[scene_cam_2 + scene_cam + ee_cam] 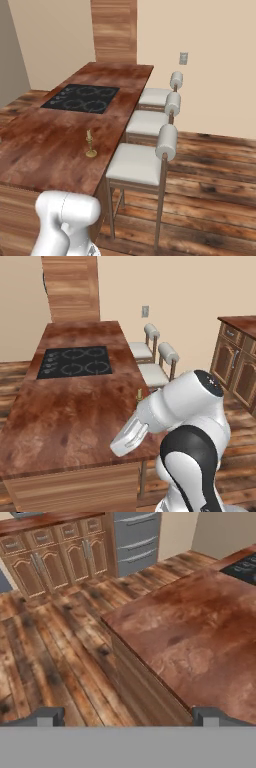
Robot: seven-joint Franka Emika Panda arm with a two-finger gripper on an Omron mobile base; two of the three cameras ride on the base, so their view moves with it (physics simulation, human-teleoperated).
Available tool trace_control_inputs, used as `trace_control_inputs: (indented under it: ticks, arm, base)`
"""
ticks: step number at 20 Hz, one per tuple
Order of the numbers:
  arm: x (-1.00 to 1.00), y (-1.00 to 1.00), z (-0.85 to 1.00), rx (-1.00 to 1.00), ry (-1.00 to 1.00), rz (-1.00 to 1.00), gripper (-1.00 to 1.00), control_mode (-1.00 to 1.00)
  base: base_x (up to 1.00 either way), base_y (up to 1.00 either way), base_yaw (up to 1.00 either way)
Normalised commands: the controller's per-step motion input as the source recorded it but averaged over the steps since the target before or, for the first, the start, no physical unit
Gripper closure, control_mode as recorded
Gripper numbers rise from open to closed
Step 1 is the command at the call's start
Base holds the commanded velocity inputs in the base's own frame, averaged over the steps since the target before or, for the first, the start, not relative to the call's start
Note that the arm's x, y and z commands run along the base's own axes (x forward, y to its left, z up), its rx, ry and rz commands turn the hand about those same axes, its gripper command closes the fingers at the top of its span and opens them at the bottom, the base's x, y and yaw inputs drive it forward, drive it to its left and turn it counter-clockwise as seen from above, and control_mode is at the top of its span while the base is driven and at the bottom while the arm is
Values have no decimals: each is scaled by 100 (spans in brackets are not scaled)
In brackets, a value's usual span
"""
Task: Get the candle and the beer from the cabinet and move them to the dining counter.
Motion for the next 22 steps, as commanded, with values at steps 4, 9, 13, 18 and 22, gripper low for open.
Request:
trace_control_inputs:
  ticks: [4, 9, 13, 18, 22]
  arm:
    - [-1, 6, -9, 0, 10, 0, -100, -100]
    - [0, 1, -6, 0, 2, 0, -100, 100]
    - [0, 0, 0, 0, 0, 0, -100, 100]
    - [0, 0, 0, 0, 0, 0, -100, 100]
    - [0, 0, 0, 0, 0, 0, -100, 100]
  base:
    - [0, 0, 0]
    - [-2, 3, 0]
    - [-44, 67, 19]
    - [-24, 100, 35]
    - [-13, 100, 34]
